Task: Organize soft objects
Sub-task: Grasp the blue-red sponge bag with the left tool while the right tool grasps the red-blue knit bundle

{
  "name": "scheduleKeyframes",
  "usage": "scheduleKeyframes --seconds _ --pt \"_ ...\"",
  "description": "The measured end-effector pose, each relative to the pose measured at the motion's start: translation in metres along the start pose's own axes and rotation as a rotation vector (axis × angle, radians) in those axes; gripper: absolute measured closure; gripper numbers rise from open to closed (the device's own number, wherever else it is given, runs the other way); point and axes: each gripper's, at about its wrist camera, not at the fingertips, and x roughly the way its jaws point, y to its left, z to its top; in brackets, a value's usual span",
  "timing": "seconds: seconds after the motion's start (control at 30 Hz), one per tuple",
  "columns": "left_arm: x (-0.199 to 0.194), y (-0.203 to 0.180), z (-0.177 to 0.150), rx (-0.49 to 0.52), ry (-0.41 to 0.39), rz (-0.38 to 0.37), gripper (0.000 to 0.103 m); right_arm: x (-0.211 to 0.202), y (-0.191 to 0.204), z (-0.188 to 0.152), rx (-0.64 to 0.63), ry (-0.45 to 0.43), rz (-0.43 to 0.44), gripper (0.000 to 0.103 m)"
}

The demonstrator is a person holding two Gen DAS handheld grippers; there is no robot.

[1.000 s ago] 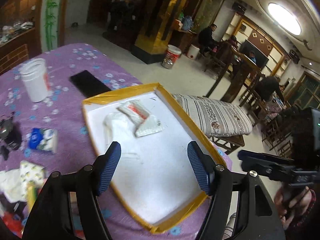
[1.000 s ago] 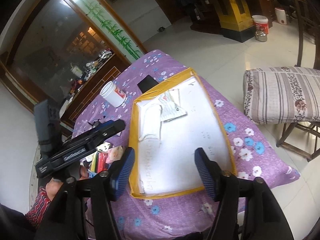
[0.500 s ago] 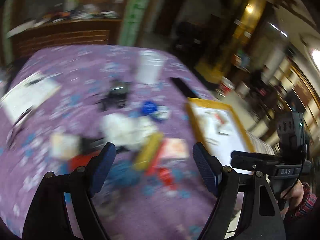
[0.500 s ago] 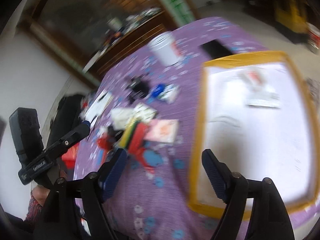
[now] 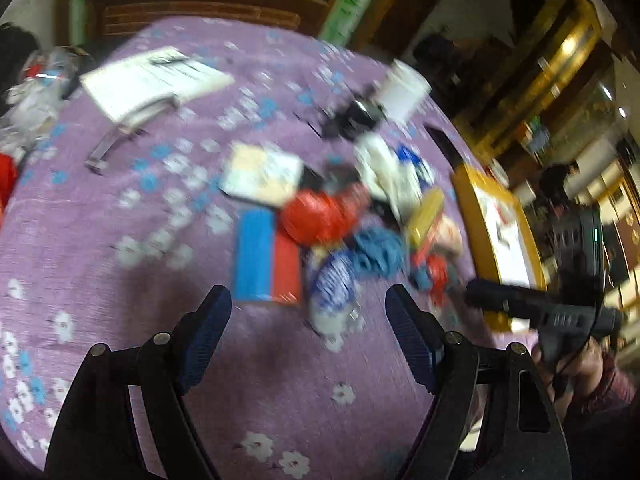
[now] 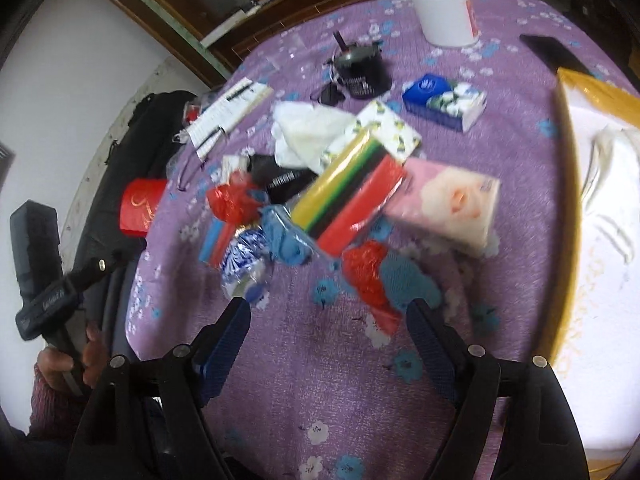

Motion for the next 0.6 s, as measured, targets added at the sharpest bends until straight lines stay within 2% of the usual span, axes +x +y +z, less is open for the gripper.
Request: scheduleKeyframes --seconds 0.1,0.2,0.3,0.47,0.6 --pt "0.014 -0.007 0.0 0.061 0.006 0.04 0.023 0.001 0.0 0.001 0.01 -0.003 -0.012 0.021" --pt "0.029 0.012 0.009 0.017 0.029 0.102 0.024 -0.002 -0.001 0.001 0.011 -0.013 -0.029 0.021" --pt "0.038 0.037 0.019 -0.045 0.046 0.099 0.028 -0.006 -0.004 -0.001 0.026 -0.018 -0.038 0.021" --pt "0.06 0.027 0.025 0.024 0.095 0.079 0.029 -0.015 -0.016 -0.005 0.064 -0.039 -0.057 0.021" --pt "0.078 0.026 0.031 0.026 0.108 0.118 0.03 -0.016 -0.019 -0.006 0.076 -0.047 -0.068 0.021"
